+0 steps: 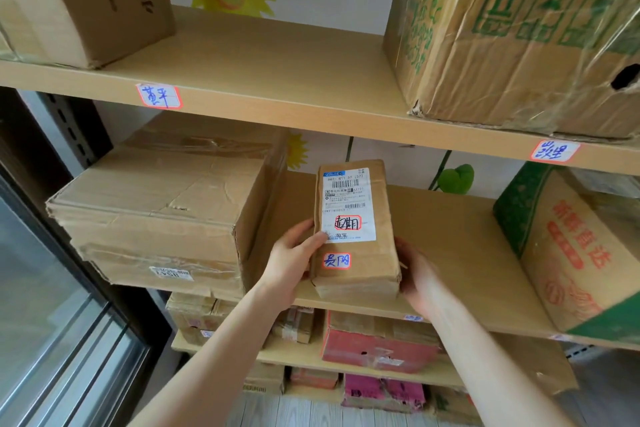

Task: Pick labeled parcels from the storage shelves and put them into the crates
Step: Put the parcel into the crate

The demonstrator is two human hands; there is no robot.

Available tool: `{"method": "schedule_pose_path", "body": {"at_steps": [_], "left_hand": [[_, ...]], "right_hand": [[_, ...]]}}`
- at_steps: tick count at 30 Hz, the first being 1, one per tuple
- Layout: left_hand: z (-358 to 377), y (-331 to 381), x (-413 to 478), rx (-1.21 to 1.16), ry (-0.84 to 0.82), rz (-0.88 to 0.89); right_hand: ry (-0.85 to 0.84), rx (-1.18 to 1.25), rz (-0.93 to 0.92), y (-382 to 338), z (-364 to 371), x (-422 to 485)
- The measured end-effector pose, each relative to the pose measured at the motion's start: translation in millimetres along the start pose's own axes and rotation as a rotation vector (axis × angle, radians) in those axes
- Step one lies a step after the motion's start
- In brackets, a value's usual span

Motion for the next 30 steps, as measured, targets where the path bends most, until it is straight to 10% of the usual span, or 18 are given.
{"method": "schedule_pose_path", "body": {"at_steps": [19,30], "left_hand": [[17.1,-14.2,-34.5,0.010,-0.022,0.030],[105.7,-63.4,-64.7,0.170,-0.340,-0.122]], "right_hand": [[-0.099,-0.263,-0.064,10.2,-23.5,-20.1],[0.410,-0.088,-0.190,28.5,-129.8,-133.8]]}}
Point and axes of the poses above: each hand's wrist, its own x-axis towards the middle knuckle, its own z-axis out of the palm, y = z × x, the point moved 5 cm from there along x, towards the middle knuckle, and after that the axes turned 5 degrees about -x, right-handed, at the moved point
